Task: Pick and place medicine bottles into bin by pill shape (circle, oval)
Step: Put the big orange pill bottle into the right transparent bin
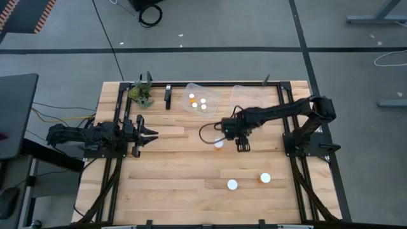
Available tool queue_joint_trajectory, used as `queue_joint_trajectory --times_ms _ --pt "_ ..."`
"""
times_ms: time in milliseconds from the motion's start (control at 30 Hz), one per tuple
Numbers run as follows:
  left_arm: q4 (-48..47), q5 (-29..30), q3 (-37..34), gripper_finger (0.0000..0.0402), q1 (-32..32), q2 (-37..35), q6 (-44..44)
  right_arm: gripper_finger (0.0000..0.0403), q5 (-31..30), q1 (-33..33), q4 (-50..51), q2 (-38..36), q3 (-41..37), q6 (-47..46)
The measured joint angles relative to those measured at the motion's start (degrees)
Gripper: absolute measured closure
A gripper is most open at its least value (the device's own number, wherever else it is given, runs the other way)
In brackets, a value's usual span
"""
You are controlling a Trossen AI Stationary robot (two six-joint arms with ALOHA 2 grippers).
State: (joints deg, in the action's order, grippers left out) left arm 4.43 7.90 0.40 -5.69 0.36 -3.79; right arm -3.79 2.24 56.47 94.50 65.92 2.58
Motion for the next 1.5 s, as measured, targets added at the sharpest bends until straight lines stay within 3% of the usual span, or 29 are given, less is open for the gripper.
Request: queue_joint_trajectory --times_ms 600,1167,1500 --pt "0.0 0.0 0.0 0.0313 0.0 0.0 0.0 0.0181 -2.2 19.6 11.1 0.0 12.7 13.0" --pt "0.0 0.0 0.0 0.0311 0.0 0.0 0.0 0.0181 0.1 35.5 3.5 0.3 12.1 22.4" --pt "0.0 0.0 0.0 0.0321 0.0 0.0 0.0 0.0181 0.5 41.4 1.9 0.3 4.3 22.3"
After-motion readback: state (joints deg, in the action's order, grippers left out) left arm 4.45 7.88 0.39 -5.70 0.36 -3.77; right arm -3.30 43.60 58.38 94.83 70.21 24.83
